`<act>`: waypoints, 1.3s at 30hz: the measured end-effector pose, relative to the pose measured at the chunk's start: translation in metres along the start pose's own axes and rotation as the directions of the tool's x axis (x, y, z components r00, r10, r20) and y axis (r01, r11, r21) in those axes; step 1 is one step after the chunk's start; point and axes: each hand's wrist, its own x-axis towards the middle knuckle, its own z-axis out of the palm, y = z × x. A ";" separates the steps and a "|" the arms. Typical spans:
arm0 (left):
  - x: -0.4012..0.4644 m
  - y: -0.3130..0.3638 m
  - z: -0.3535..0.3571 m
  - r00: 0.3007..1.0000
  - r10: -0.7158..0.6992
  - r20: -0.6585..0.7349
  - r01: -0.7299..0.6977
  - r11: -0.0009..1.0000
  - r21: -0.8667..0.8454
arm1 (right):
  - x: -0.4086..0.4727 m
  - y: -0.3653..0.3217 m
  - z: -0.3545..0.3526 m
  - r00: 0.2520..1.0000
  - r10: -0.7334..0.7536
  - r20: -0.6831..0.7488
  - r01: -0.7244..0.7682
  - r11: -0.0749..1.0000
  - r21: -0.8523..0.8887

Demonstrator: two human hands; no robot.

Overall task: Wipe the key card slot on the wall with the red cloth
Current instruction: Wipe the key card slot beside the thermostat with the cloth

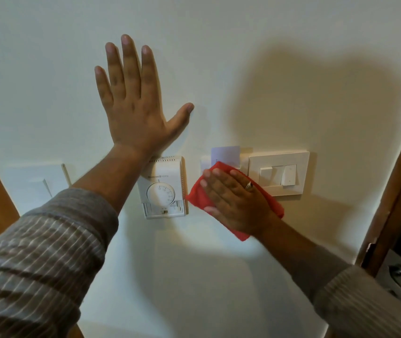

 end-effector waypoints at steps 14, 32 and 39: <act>-0.001 0.002 -0.003 1.000 -0.009 0.012 0.009 1.000 -0.014 | 0.001 0.009 -0.008 0.991 0.134 -0.001 -0.134 0.991 0.024; 0.000 0.001 0.003 1.000 -0.005 -0.022 0.005 1.000 0.020 | 0.003 -0.003 0.004 0.999 -0.039 0.014 0.040 0.999 -0.030; 0.000 0.001 -0.001 1.000 -0.009 -0.004 0.009 1.000 0.004 | -0.011 0.026 -0.003 0.988 -0.151 0.021 0.149 0.987 0.061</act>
